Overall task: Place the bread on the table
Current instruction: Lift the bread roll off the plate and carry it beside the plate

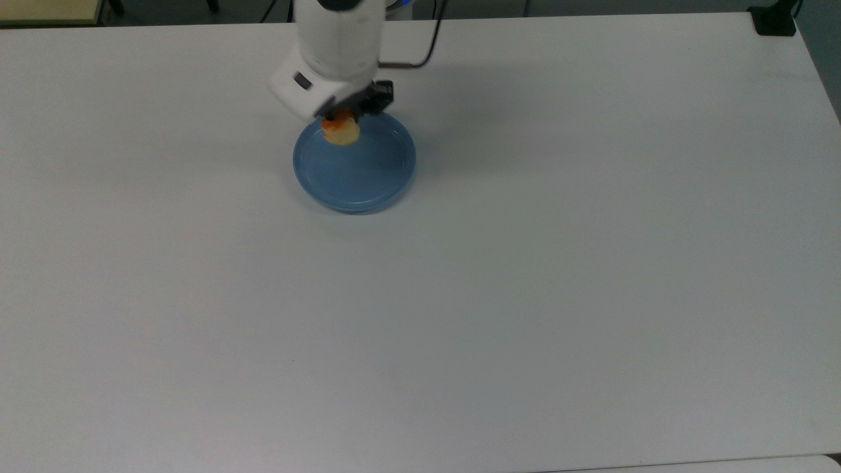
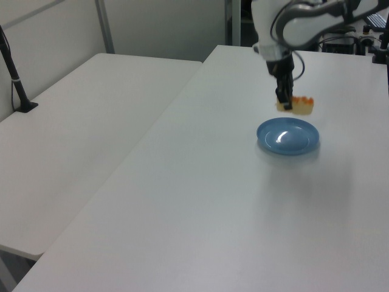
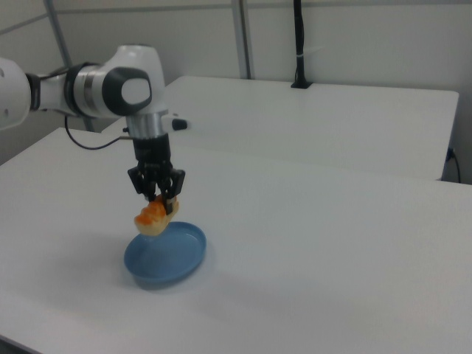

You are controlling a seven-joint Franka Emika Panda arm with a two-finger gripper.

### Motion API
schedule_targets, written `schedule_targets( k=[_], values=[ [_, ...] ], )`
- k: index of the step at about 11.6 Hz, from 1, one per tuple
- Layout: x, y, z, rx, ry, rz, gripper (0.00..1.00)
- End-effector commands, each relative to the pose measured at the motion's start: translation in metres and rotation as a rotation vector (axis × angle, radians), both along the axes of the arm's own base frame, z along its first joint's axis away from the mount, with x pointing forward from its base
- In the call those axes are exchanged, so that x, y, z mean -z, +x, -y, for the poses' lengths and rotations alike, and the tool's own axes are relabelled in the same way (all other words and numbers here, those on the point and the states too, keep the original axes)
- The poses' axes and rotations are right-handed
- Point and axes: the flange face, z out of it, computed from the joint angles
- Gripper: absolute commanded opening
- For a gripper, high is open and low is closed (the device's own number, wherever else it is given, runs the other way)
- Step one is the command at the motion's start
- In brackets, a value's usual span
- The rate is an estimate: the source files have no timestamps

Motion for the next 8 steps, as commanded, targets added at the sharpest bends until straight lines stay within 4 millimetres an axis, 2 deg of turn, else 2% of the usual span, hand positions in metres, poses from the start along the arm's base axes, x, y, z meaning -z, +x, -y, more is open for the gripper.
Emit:
schedule_targets(
  k=[1,3,4,5,7,8],
  values=[
    [-0.029,0.0,0.096,-0.026,0.03,0.023,0.37],
    [-0.031,-0.005,0.183,-0.033,0.0,0.122,0.38],
    [-0.023,-0.009,0.211,-0.037,-0.02,0.156,0.39],
    [-0.008,-0.011,0.225,-0.032,-0.036,0.174,0.39],
    [0.032,-0.01,0.231,-0.023,-0.055,0.155,0.42],
    [0.056,-0.008,0.233,-0.013,-0.07,0.143,0.48]
  ],
)
